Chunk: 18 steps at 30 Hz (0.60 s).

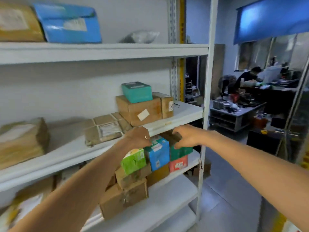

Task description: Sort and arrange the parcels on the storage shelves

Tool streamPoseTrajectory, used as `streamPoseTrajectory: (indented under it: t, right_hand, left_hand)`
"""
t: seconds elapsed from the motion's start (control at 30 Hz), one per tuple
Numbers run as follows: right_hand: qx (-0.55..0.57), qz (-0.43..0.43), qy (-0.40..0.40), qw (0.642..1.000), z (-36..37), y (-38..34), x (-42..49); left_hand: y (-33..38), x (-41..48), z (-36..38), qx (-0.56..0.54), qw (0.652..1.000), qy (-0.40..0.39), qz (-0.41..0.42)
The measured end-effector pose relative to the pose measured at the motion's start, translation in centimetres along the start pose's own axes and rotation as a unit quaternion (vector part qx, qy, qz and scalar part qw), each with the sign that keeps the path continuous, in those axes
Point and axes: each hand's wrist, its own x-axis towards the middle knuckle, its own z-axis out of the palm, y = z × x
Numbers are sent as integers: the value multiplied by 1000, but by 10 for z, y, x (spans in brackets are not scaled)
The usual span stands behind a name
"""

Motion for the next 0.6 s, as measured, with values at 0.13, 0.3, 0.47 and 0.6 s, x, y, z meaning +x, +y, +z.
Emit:
streamPoseTrajectory:
  t: [0.13,0.3,0.47,0.6]
  right_hand:
    - [-16,-65,-8,998,11,-58,42]
    - [-27,-112,-15,993,19,-111,86]
    - [-47,-112,-17,992,25,-122,125]
    - [-54,-106,-8,993,28,-120,150]
  left_hand:
    - [-70,-23,-14,21,998,15,-62]
    - [-136,-40,-31,-12,988,71,-135]
    - [-176,-35,-46,-58,983,103,-137]
    - [-197,-25,-47,-45,982,100,-157]
